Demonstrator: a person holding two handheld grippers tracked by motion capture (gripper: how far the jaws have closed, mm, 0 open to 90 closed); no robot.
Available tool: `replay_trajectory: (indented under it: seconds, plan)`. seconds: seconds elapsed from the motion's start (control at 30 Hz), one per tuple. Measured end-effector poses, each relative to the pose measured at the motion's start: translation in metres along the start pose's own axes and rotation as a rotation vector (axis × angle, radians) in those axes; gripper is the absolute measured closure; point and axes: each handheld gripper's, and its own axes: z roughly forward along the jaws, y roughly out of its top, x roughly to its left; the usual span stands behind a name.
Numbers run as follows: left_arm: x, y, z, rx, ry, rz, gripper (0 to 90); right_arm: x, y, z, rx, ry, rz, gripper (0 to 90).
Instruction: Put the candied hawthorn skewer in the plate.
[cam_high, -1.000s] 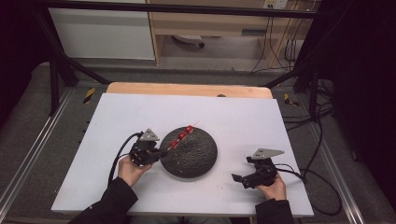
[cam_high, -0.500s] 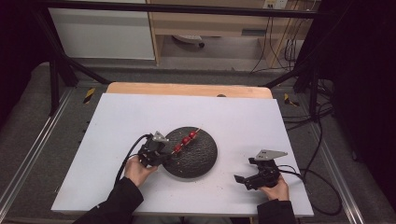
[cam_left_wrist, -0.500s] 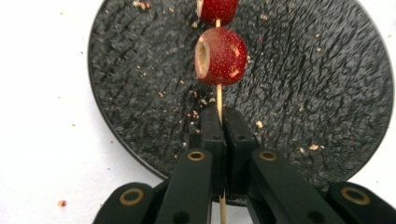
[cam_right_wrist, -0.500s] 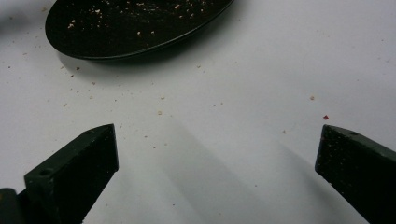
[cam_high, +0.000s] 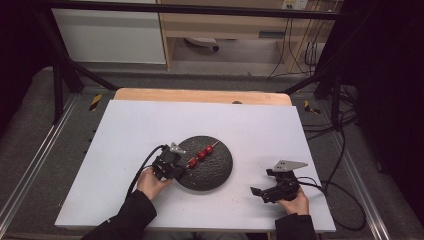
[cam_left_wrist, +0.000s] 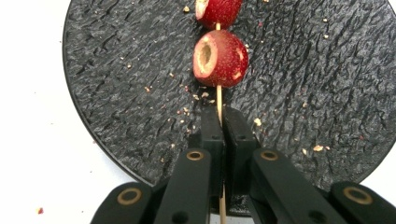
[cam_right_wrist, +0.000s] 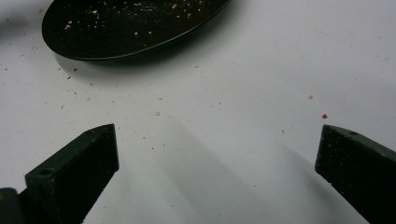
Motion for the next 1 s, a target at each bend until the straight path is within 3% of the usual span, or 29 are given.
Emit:
replay_trajectory:
  seconds: [0.2, 0.37, 0.5, 0.7, 1.0]
  plan:
    - [0.001, -0.002, -0.010, -0.053, 0.004, 0.007, 76.4, 0.000, 0.000, -0.001, 0.002, -0.002, 0.011, 0.4]
    - [0.002, -0.008, -0.020, -0.110, 0.020, 0.034, 58.1, 0.000, 0.001, -0.002, -0.003, -0.006, 0.014, 0.3]
    - [0.003, -0.013, -0.026, -0.110, 0.051, 0.057, 39.1, -0.001, 0.001, -0.002, -0.001, -0.008, 0.014, 0.3]
    - [0.011, -0.027, -0.037, -0.132, 0.052, 0.059, 24.7, -0.001, 0.000, -0.003, -0.005, -0.011, 0.018, 0.3]
    - [0.029, -0.058, -0.058, -0.196, 0.029, 0.021, 16.8, -0.001, 0.000, -0.003, -0.016, -0.016, 0.029, 0.3]
